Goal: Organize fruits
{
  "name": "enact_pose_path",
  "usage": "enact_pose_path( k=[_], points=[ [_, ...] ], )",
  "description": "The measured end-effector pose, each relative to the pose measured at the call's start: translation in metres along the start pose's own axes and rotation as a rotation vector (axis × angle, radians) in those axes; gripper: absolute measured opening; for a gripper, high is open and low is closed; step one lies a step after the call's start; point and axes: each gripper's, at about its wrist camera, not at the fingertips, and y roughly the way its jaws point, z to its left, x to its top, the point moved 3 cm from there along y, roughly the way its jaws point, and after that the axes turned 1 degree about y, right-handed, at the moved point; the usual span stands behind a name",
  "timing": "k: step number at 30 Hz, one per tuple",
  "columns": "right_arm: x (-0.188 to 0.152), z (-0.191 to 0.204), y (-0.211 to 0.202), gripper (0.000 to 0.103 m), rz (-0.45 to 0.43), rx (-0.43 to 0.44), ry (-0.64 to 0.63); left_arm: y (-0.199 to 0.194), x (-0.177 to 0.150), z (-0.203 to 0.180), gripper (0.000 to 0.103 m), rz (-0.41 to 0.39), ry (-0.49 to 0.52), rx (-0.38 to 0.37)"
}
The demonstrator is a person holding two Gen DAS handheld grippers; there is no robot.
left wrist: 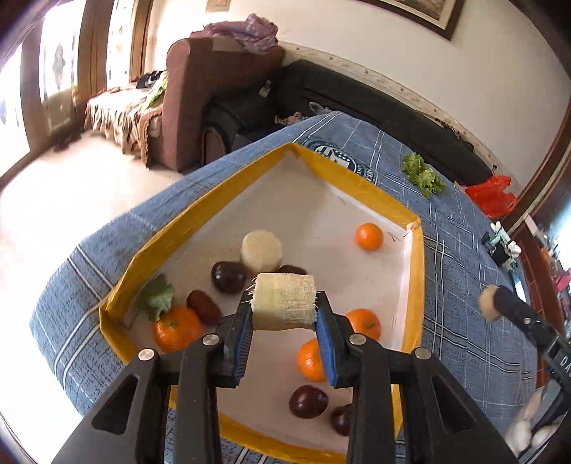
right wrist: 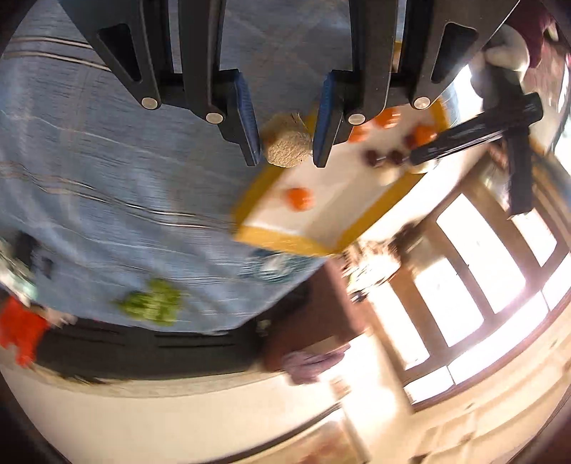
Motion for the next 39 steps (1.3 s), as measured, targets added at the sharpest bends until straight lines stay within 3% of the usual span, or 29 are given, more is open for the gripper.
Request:
enact_pose_path(
  k=[5,10,12,16,20,24,27,29,32,34,37,39],
  points=[
    [0.005,0.051,0.058,0.034,0.084,0.029,-0.053,0.003,-0.005,0.015,0.032,0.014,-0.019,-0.029],
    [0.006,0.073,0.113,0.034,0.172,0.006,-0.083,0.004,-0.010,0.027,0.033,0.044,-0.054,-0.073],
    [0.004,0.077,0.133,0.034,0.210,-0.008,-0.090,-0.001,-0.010,0.031,0.037,0.040,-0.063,-0.092],
    [-0.006,0.083,0.155,0.035,0.280,-0.023,-0.102,-0.016,-0.006,0.034,0.055,-0.008,-0.069,-0.101],
    [-0.012,0.079,0.160,0.036,0.308,-0.016,-0.078,-0.032,-0.001,0.031,0.063,-0.077,-0.049,-0.079],
    [-0.007,0.075,0.140,0.038,0.273,-0.025,-0.061,-0.050,0.004,0.023,0.063,-0.135,-0.028,-0.043],
    [-0.001,0.072,0.106,0.048,0.194,-0.039,-0.049,-0.071,0.003,0.016,0.067,-0.202,0.007,0.006],
    [-0.002,0.069,0.080,0.059,0.137,-0.059,-0.038,-0.086,0.000,0.003,0.077,-0.259,0.042,0.063],
    [-0.010,0.057,0.039,0.064,0.053,-0.087,0.010,-0.105,-0.005,-0.012,0.093,-0.333,0.065,0.169],
    [-0.019,0.046,0.015,0.067,0.000,-0.108,0.052,-0.118,-0.010,-0.026,0.097,-0.388,0.084,0.238],
    [-0.038,0.028,-0.024,0.074,-0.098,-0.146,0.113,-0.136,-0.018,-0.045,0.102,-0.445,0.088,0.252],
    [-0.051,0.018,-0.042,0.076,-0.129,-0.176,0.144,-0.140,-0.021,-0.054,0.102,-0.435,0.084,0.247]
  ],
)
